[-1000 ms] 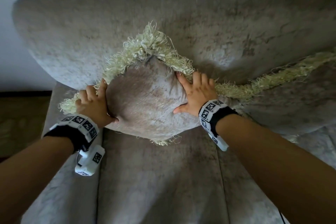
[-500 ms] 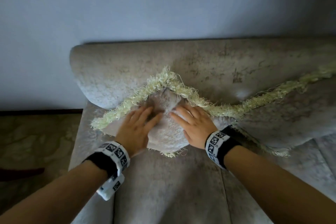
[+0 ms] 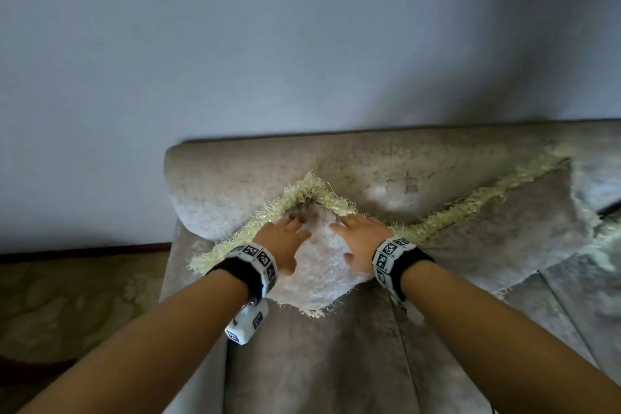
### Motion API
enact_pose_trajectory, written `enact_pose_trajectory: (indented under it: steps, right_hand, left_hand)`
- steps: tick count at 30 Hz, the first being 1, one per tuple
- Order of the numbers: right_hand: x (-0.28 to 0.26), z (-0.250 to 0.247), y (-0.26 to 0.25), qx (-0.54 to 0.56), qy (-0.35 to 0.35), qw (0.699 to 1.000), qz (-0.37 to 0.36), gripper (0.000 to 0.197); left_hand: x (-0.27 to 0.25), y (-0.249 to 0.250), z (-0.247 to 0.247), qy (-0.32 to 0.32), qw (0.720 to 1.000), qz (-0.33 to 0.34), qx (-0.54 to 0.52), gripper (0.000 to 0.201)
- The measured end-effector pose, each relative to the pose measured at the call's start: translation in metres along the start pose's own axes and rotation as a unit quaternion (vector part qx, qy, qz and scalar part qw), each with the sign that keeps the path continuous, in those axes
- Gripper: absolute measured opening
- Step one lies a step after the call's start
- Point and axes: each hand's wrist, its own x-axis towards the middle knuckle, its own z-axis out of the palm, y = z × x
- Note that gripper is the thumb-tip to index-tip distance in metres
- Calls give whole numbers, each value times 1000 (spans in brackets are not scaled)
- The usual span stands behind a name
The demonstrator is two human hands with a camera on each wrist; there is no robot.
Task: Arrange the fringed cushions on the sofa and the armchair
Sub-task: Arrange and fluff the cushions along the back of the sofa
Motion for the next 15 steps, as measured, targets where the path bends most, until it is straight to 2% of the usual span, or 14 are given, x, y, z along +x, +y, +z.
enact_pose_trajectory:
  steps: [2, 4, 6, 10, 15]
  right_hand:
    - [-18, -23, 1, 21, 22, 999, 21, 63]
    - [-39, -44, 2, 48, 34, 997, 50, 54]
    - [-60, -60, 1, 77, 45, 994, 70, 51]
    - [-89, -97, 10, 106, 81, 985, 108, 50]
    - [-110, -127, 13, 116, 112, 979, 122, 47]
  left_hand:
    - [-8, -6, -20, 14, 999, -21, -43, 63]
    - [-18, -14, -42, 15, 997, -39, -71, 53]
    - [-30, -24, -61, 17, 994, -52, -98, 49]
    - [-48, -45, -95, 76, 985, -71, -137, 42]
    - [-84, -64, -110, 104, 978, -101, -151, 40]
